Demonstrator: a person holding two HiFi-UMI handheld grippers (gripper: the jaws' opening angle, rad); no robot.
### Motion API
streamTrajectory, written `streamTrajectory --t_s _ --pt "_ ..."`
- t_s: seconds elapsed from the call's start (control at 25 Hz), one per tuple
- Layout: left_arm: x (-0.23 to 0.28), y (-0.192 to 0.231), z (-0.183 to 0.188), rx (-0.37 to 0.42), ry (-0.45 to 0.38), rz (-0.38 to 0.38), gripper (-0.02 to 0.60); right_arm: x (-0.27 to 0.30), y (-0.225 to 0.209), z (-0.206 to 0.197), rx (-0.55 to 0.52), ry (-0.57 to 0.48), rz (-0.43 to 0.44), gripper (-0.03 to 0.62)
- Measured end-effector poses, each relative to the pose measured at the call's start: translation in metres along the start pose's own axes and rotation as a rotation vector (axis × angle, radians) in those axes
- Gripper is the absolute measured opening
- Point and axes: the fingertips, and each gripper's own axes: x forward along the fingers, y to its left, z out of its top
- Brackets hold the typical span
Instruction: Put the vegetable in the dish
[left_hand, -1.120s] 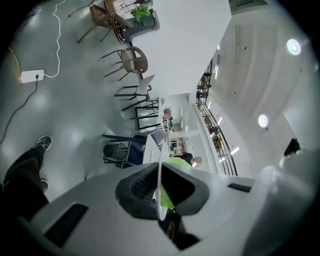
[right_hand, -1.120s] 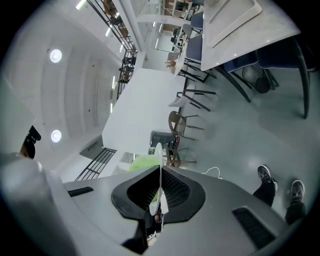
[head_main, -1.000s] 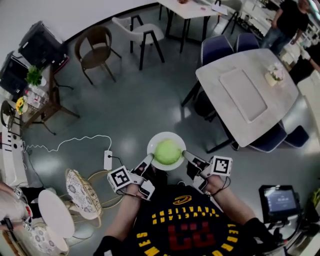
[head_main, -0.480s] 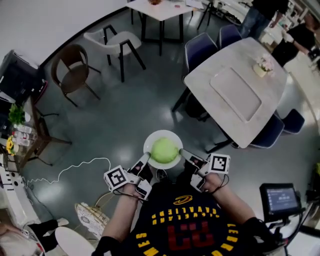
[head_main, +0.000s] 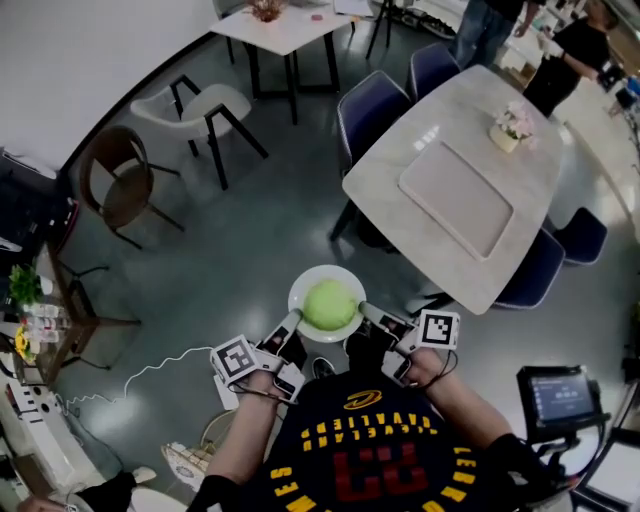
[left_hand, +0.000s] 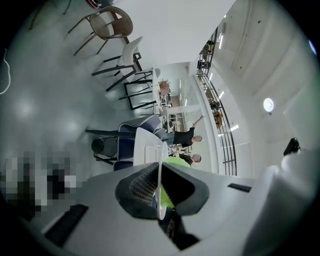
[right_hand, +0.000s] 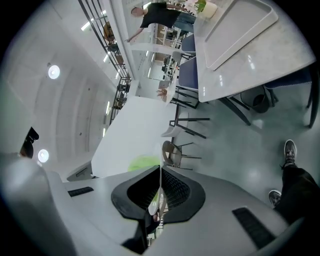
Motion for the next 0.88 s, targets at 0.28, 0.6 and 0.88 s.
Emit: streamTrajectory --t_s 0.28,0.6,0.88 --pt "0.091 -0.03 0.018 0.019 0.02 -0.014 0.014 0.0 -0.004 0.092 -0.005 -0.032 0.03 0.017" --pt "0.168 -0.042 0.014 0.044 0.077 0.0 0.014 -0.018 -0.023 0.162 -0.01 -0.088 0.037 0.017" --pt "0.227 -0.059 0.011 0.069 0.168 0.009 0.014 -0.039 -0.034 0.208 0.027 -0.174 0.015 0.017"
